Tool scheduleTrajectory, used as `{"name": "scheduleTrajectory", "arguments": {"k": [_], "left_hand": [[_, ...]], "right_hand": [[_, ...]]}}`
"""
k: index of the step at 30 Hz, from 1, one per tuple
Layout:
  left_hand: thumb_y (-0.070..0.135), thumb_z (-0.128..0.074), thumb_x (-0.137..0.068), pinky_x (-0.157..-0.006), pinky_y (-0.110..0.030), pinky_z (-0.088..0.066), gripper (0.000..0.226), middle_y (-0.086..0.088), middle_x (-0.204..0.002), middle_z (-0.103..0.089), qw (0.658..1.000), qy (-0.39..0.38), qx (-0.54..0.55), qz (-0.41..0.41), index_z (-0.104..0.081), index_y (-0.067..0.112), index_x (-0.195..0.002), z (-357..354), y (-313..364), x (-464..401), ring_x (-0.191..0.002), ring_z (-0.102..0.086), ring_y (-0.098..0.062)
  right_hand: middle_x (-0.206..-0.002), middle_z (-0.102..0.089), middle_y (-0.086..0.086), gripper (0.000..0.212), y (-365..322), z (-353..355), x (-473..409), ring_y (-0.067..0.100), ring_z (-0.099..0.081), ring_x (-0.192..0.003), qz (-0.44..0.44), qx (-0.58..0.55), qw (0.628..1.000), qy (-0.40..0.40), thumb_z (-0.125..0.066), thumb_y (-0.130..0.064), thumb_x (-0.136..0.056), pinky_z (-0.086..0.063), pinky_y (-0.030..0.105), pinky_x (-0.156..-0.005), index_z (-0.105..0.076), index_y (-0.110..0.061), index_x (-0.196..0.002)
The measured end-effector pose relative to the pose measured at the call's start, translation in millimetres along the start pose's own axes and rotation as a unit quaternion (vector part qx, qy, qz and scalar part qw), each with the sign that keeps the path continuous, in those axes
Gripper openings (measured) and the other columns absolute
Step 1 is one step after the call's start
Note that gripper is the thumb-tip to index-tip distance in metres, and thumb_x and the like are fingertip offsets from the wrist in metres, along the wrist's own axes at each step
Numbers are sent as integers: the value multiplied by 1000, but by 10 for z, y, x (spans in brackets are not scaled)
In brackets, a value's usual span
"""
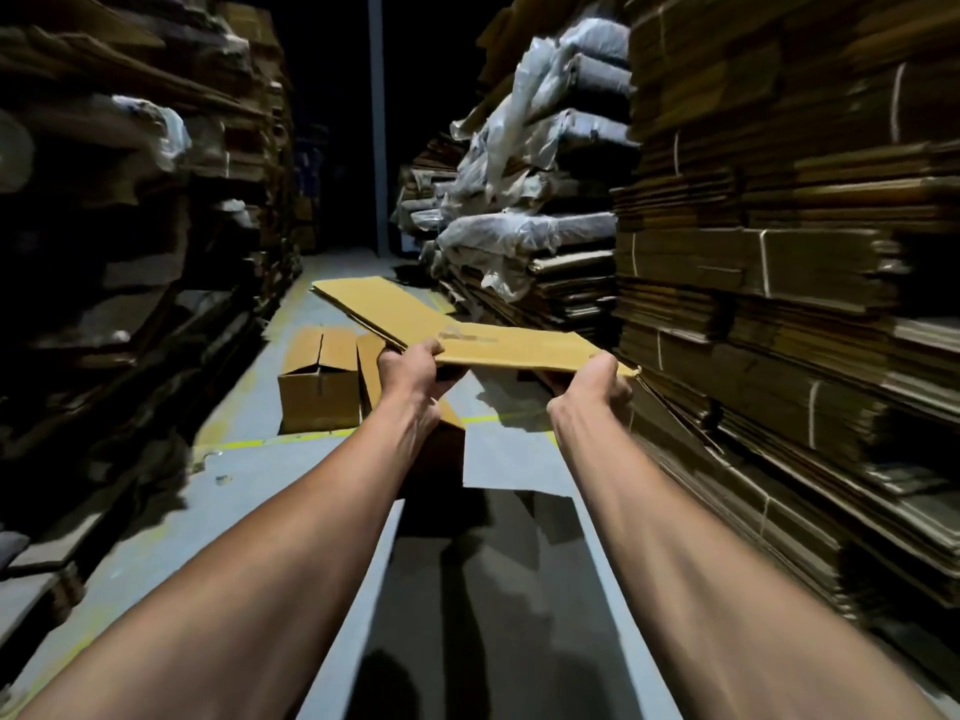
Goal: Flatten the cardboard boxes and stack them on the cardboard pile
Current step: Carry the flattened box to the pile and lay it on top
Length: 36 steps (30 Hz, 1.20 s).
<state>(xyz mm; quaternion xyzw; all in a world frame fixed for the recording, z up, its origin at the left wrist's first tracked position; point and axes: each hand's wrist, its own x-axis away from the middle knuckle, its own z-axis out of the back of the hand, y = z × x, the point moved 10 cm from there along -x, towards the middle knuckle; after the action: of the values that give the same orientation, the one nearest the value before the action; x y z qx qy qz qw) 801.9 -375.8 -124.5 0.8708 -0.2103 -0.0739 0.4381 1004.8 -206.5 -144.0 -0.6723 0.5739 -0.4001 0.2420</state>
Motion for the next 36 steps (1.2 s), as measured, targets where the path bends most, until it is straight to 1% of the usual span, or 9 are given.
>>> {"name": "scheduleTrajectory", "arguments": {"k": [3,8,12,16,20,24,28,32,36], "left_hand": [[-5,-60,-96,-48,-35,-59,16,-19,-95,-63,999,9,-34,-8,-54,-7,-110,-319,643,-66,-74,-70,-27],[-5,-61,-97,-52,-37,-62,19,-23,-106,-58,999,28,-19,3,-45,4,-95,-912,1834,-170,-90,-69,-35],[-7,-59,-98,-59,-43,-64,23,-20,-98,-57,998,55,-5,0,-41,7,-92,-1454,3040,-252,-84,-69,-35],[-12,-56,-97,-48,-41,-61,25,-23,-93,-58,997,61,39,-9,-40,7,-91,-2090,4484,-356,-78,-67,-35],[-14,-50,-96,-45,-46,-60,17,-27,-87,-61,995,55,77,-29,-44,2,-99,-2626,5898,-550,-72,-66,-35],[-7,-59,-86,-57,-50,-62,47,-37,-120,-64,995,63,22,-70,-46,-11,-131,-2882,7263,-851,-89,-74,-42],[-6,-60,-93,-41,-37,-56,25,-26,-98,-62,991,47,-27,-122,-50,-5,-116,-3043,8399,-825,-71,-67,-33],[-2,-63,-91,-55,-43,-63,16,-25,-102,-61,987,31,-52,-151,-51,3,-100,-2969,9218,-1036,-83,-70,-35],[-2,-67,-88,-74,-57,-64,29,-26,-101,-66,981,45,-51,-184,-50,-1,-112,-2694,9891,-1320,-85,-73,-37]], "right_hand": [[-90,-65,7,6,-390,-560,158,28,-65,-79,-18,-5,1000,-15,-54,-19,-81,-60,47,-78,-56,-14,-79],[-89,-67,3,9,-1179,-1679,554,25,-62,-75,-77,-9,994,-70,-61,-22,-87,-50,32,-61,-57,-15,-91],[-107,-74,13,19,-2060,-2694,985,31,-72,-90,-127,-42,984,-116,-61,-38,-96,-60,55,-87,-60,-19,-100],[-120,-72,18,44,-2853,-3829,1341,38,-73,-102,-158,-52,978,-127,-56,-29,-84,-58,67,-78,-61,-14,-125],[-112,-67,16,25,-3703,-4917,2044,35,-70,-93,-141,-68,979,-128,-42,-18,-93,-57,67,-82,-54,-14,-114],[-107,-65,13,13,-4393,-5921,2742,32,-64,-87,-132,-73,976,-156,-39,-17,-94,-58,64,-84,-49,-19,-102],[-90,-60,9,12,-4767,-6645,3386,27,-59,-72,-124,-85,970,-191,-39,-11,-95,-62,46,-63,-48,-19,-95],[-92,-57,10,14,-4901,-7238,3912,27,-57,-77,-105,-97,964,-226,-39,-6,-95,-59,45,-79,-49,-17,-96],[-107,-61,15,12,-4688,-7908,4269,31,-61,-90,-116,-112,953,-255,-43,-8,-94,-58,55,-85,-52,-15,-98]]}}
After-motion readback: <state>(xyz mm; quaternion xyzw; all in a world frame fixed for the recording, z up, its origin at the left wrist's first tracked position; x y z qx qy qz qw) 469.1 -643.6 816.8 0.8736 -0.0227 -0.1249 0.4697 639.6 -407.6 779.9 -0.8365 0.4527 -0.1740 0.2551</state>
